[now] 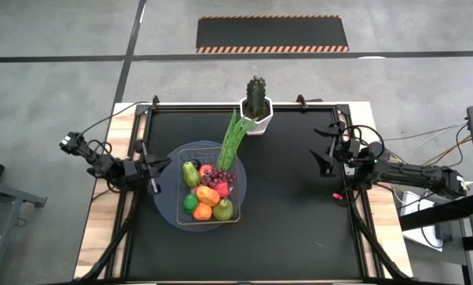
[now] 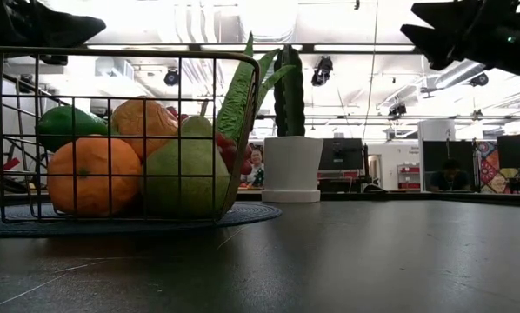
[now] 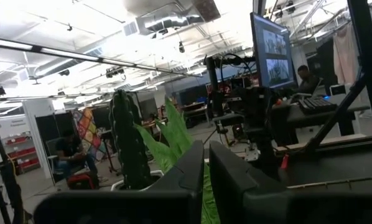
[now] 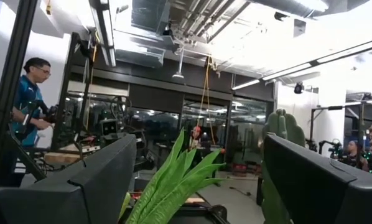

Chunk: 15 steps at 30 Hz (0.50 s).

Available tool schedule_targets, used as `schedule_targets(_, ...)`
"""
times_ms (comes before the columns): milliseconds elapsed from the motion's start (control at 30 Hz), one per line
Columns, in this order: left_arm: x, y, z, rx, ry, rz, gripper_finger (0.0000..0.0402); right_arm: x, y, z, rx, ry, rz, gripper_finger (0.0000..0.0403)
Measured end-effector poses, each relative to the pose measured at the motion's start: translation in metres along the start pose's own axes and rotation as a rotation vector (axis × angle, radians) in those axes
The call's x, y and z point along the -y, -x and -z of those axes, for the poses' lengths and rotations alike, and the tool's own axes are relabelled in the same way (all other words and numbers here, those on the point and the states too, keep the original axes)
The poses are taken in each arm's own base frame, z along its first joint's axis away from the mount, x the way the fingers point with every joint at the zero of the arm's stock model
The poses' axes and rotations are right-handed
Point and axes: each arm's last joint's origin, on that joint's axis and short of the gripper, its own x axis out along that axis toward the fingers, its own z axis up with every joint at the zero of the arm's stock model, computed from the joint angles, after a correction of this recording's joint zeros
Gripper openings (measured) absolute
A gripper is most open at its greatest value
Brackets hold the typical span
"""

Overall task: Build produce basket
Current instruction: Return to Home Position

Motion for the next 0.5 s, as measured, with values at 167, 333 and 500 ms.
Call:
schedule_targets(167,0.0,0.0,0.0001,0.0,0.0,0.0,0.0008,0.0,0.0,0.0001,-0.001,0.0,0.0,0.0334)
schedule_targets(333,0.0001,0.0,0.0002,-0.001,-0.001,0.0,0.0008,0.0,0.0001,0.0002,-0.001,0.0,0.0,0.0337)
schedule_targets(500,0.0002,0.0,0.0003,-0.001,-0.001,0.0,0.0009,0.0,0.0,0.0002,-0.001,0.0,0.0,0.0338)
